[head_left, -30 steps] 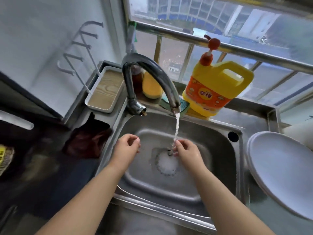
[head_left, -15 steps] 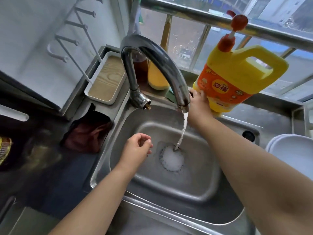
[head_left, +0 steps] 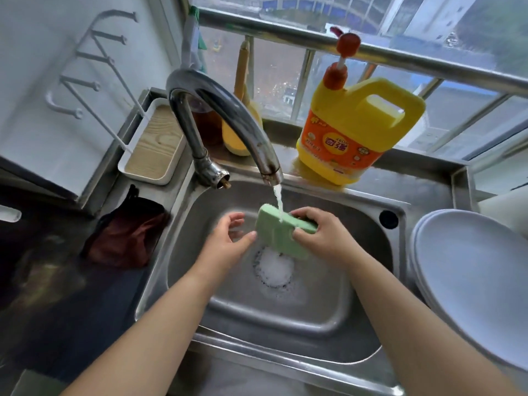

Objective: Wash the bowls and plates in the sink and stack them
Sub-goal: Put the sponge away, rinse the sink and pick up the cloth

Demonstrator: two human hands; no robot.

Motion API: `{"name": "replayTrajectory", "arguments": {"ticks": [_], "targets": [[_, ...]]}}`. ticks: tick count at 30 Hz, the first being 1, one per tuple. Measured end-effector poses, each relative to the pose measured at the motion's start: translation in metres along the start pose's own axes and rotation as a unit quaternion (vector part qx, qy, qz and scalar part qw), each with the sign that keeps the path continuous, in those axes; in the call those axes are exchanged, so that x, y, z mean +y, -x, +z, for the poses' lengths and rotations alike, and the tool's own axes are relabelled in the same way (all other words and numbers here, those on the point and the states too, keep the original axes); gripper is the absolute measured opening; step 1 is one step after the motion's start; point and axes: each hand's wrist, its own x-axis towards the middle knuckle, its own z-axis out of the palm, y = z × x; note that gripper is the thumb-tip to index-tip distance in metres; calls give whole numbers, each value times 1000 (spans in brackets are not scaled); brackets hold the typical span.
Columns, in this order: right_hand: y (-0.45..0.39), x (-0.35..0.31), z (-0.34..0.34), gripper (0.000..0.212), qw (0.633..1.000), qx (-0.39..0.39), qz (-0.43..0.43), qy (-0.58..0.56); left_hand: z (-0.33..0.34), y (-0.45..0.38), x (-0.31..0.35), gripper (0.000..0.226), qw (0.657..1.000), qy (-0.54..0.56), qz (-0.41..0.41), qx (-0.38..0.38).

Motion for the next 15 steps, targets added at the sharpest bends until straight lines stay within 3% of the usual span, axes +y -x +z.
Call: {"name": "replayTrajectory", "arguments": {"ticks": [4, 7, 9, 11, 15], "targets": [[13, 3, 16, 19, 985, -13, 42, -168, 11, -3, 10, 39, 993, 84, -38, -74], [14, 5, 31, 18, 945, 64, 105, -302, 17, -4, 10, 26, 989, 122, -57, -59], [15, 3, 40, 29, 922, 64, 130, -360, 24, -4, 9, 28, 985, 148, -79, -44], [17, -1, 47, 37, 926, 48, 120, -356, 31, -5, 6, 33, 981, 166, -96, -32], [11, -2, 56, 57, 951, 103, 89, -277, 39, -5, 5, 60, 991, 119, -47, -29]]}}
